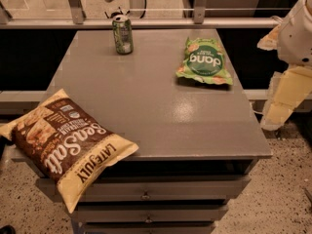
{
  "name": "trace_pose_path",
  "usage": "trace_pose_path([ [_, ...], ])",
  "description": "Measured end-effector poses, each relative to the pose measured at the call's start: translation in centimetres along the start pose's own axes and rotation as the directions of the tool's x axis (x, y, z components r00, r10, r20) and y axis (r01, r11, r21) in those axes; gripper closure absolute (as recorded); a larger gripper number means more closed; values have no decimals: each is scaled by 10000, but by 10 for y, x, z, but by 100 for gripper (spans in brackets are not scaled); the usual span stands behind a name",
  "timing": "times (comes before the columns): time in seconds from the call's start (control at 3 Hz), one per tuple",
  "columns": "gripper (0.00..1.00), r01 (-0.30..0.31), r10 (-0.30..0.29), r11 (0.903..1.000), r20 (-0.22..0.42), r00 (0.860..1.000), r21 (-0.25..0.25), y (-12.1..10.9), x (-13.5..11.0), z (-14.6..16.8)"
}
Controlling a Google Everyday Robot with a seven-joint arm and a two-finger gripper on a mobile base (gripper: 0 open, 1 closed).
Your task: Knock green can over
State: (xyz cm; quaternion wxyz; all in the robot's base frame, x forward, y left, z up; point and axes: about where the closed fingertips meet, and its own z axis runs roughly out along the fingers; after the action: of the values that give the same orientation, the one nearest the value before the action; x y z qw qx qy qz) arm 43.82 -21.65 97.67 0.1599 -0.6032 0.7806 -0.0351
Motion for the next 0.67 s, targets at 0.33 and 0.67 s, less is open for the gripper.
trace_pose_path([
  [0.33, 0, 9, -10, 10000, 48, 10000, 67, -1, -1, -1],
  [0.67, 0, 45, -65, 9998, 905, 9959, 216, -25, -18, 17],
])
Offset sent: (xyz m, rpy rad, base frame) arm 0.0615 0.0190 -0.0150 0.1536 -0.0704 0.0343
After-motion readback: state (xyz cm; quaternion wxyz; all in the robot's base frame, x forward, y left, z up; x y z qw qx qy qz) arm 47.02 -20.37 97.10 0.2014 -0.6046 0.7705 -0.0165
